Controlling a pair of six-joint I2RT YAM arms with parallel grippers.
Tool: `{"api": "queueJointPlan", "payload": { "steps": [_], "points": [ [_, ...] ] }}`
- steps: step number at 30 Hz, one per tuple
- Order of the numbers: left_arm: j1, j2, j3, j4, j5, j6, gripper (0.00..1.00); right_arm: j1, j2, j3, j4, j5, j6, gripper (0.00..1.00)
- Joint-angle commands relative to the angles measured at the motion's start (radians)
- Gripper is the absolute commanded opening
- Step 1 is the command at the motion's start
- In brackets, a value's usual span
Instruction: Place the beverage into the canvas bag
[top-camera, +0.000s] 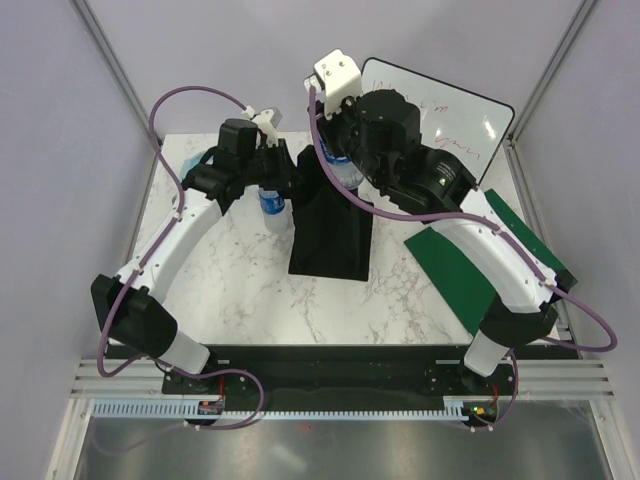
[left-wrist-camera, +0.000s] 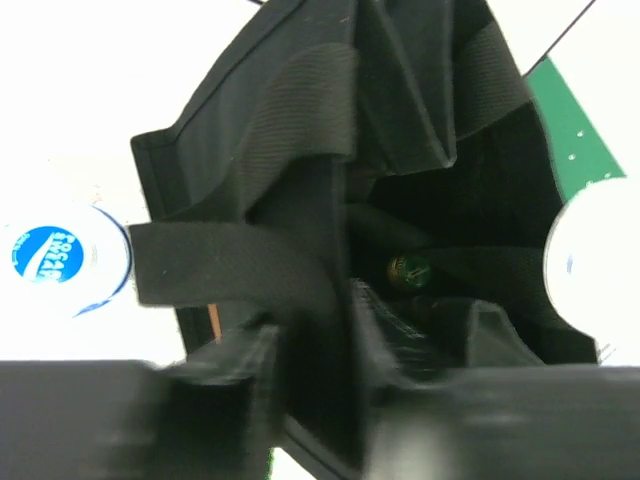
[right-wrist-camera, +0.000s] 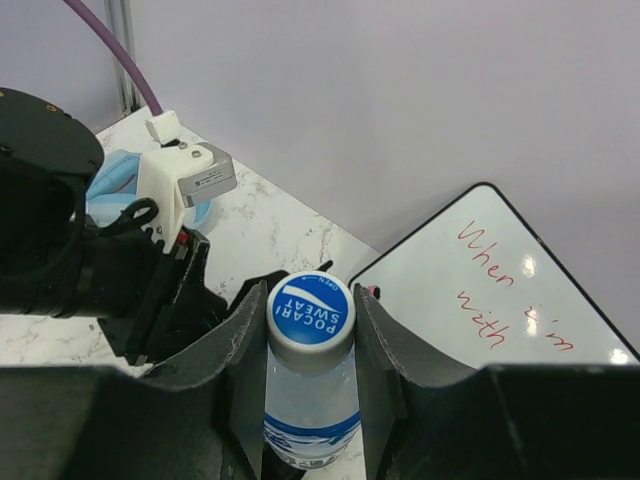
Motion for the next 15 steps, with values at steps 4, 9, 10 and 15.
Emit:
{"api": "queueJointPlan", "payload": {
  "steps": [4, 9, 10, 15],
  "points": [
    [-0.004, -0.003, 0.046, 0.039, 0.035, 0.037, 0.02, -0.04, 0.011, 0.029, 0.205, -0.102, 0.024, 0.0],
    [-0.004, -0.005, 0.046, 0.038, 0.031, 0.04, 0.02, -0.043, 0.006, -0.074, 0.3, -0.153, 0.027, 0.0],
    [-0.004, -0.006, 0.045, 0.038, 0.031, 0.036, 0.02, -0.043, -0.007, -0.132, 0.322, -0.153, 0.017, 0.0],
    [-0.004, -0.006, 0.045, 0.038, 0.035, 0.033, 0.02, -0.084, -0.075, -0.365, 0.53, -0.207, 0.017, 0.0]
  ]
}}
